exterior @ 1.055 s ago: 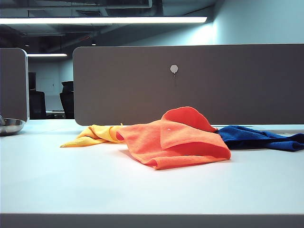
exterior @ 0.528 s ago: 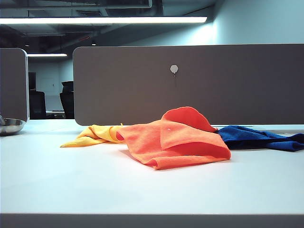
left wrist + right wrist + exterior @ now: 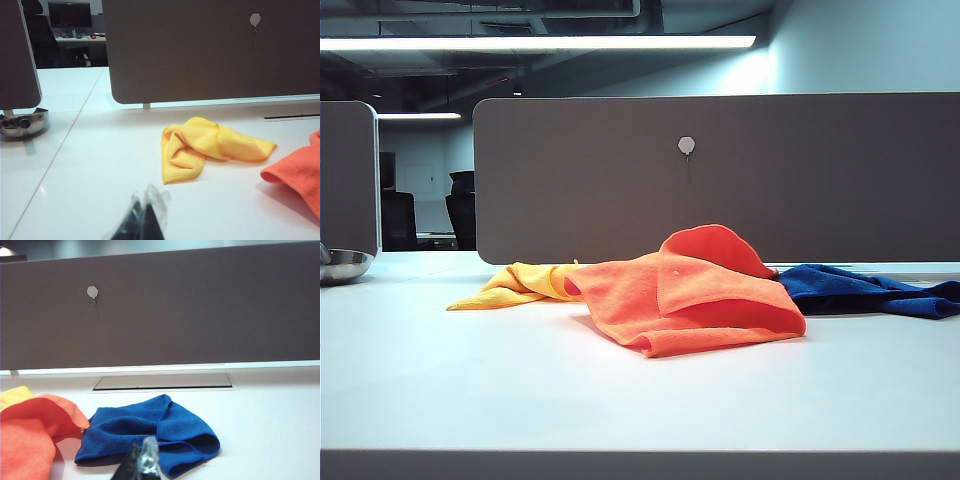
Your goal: Pick up a rag that is the same color as the top surface of the Rubik's Cube and cover the cube with it.
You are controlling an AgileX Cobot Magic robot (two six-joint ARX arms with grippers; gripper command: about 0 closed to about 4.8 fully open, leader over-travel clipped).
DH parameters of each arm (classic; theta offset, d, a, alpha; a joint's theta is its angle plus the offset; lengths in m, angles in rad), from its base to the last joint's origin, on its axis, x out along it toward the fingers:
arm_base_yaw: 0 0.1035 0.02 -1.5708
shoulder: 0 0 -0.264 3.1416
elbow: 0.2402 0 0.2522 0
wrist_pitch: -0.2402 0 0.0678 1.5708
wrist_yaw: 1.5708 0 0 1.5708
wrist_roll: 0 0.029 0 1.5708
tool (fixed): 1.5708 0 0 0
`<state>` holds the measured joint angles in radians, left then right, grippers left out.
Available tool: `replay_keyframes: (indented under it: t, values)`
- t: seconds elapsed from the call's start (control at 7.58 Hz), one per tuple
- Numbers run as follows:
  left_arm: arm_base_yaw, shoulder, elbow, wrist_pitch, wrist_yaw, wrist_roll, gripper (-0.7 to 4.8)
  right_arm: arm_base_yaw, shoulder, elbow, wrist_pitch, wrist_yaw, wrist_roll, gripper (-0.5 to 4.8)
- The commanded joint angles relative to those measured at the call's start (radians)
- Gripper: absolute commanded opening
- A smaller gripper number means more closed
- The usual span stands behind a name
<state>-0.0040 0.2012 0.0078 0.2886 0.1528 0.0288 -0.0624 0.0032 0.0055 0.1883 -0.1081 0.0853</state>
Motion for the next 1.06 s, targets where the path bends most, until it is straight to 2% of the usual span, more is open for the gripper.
replay_keyframes:
  t: [0.13,0.66,1.06]
  values:
    - [-0.001,0.0,0.003,0.013,-0.03,-0.041,-0.06,0.001,-0.001,-0.005,0.019,-0.003,-0.013,-0.01]
    - [-0.001,0.0,0.003,0.013,-0.03,-0.044,-0.06,0.001,-0.001,-0.005,0.018,-0.045,-0.037,-0.01]
    - [-0.001,0.0,0.003,-0.073,-0.029,-0.044,-0.05,0.0,-0.001,-0.005,0.018,-0.048,-0.036,-0.01]
